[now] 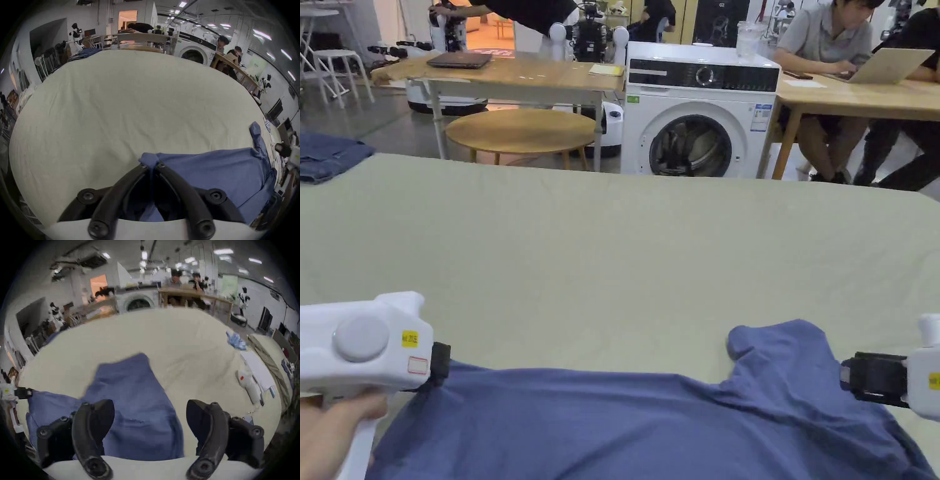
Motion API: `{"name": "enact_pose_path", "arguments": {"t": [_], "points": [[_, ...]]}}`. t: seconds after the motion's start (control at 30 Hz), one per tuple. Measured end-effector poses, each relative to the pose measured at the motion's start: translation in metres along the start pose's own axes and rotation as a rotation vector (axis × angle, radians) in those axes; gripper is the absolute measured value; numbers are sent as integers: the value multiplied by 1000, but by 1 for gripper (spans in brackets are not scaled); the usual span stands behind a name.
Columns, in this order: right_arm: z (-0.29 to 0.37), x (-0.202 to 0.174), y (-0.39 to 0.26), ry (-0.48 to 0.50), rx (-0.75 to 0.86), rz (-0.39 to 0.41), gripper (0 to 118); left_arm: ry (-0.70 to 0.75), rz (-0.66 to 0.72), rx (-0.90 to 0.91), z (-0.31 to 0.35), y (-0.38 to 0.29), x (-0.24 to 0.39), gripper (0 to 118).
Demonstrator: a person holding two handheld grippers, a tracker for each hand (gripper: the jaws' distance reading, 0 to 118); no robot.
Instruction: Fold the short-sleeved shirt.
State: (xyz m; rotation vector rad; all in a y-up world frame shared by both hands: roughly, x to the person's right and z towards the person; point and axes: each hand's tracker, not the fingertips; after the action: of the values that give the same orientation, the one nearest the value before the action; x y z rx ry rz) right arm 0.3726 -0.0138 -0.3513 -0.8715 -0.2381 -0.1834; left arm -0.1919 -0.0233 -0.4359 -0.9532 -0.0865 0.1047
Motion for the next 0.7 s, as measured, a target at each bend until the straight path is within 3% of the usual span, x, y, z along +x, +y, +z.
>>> {"name": "enact_pose_path", "arguments": {"t": [0.13, 0.27, 0.3, 0.33, 0.37, 0.47, 0.63, 0.7], "points": [[-47, 12, -7, -16, -234, -35, 93, -3, 0, 2, 1, -4, 4, 0], [-49, -4, -17, -64, -195, 56, 87, 0, -10, -11, 1, -7, 8, 0], [-43, -7, -16, -42, -167, 86, 65, 5, -15, -10, 2, -7, 8, 0], [-37, -9, -15, -26, -137, 125, 28, 8, -18, -7, 4, -7, 8, 0], [-31, -14, -14, -1, -132, 170, 0, 10, -17, -6, 6, -7, 7, 0], [-6, -25, -18, -28, -79, 246, 0, 6, 2, 9, 15, -7, 4, 0], [45, -19, -22, -11, 4, 243, 0, -5, 4, 47, 50, -16, -6, 0], [71, -14, -32, -39, 62, 290, 0, -20, 10, 67, 68, -24, -14, 0]]}}
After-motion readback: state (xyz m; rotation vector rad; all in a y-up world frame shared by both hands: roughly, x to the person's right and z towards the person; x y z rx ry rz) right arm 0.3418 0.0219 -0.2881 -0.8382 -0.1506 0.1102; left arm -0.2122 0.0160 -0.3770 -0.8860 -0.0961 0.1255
